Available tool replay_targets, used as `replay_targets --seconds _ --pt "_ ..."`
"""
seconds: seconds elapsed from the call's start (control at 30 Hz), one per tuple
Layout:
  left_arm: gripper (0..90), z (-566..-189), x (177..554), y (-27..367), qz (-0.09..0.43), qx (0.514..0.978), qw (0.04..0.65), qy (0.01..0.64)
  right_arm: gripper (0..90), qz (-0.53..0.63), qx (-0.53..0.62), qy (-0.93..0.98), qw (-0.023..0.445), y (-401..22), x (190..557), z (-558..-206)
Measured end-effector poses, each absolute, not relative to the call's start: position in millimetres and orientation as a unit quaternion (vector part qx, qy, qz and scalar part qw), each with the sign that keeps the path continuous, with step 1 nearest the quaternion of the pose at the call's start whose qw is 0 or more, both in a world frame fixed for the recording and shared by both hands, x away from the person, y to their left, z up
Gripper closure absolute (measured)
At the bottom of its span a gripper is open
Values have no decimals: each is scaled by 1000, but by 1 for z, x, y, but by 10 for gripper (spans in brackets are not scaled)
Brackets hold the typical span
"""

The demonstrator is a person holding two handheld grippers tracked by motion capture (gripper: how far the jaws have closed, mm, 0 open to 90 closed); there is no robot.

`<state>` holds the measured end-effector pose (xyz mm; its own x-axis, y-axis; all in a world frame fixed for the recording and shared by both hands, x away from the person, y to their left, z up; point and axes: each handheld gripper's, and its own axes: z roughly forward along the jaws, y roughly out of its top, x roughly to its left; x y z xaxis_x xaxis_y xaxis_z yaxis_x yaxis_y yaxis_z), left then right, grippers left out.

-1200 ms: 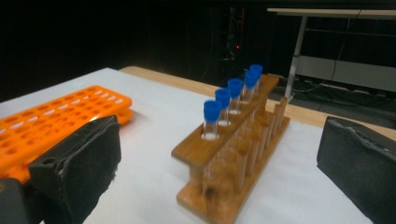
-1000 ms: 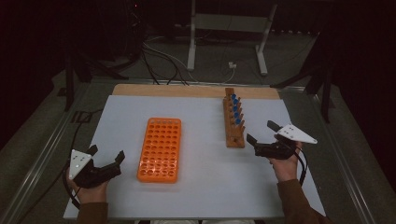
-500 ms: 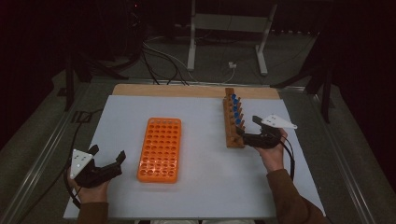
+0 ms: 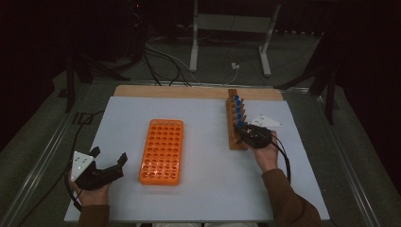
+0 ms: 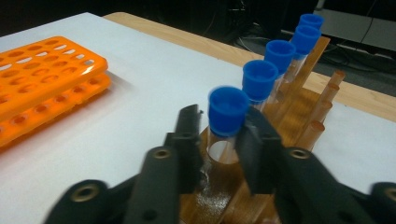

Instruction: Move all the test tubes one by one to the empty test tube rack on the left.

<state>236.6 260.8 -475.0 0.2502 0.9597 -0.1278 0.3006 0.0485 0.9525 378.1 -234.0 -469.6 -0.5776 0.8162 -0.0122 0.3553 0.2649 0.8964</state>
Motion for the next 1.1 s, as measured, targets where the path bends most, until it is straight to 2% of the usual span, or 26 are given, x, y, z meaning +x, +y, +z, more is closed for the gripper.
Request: replay_targets --seconds 0.1,0.53,1.1 --pt "10 -475 237 261 325 608 505 519 759 462 394 752 254 -232 379 -472" --pt "10 -467 238 249 322 623 509 500 769 470 396 744 262 -231 379 -463" --pt "10 -438 273 212 265 664 536 450 770 487 383 738 267 -240 377 -425"
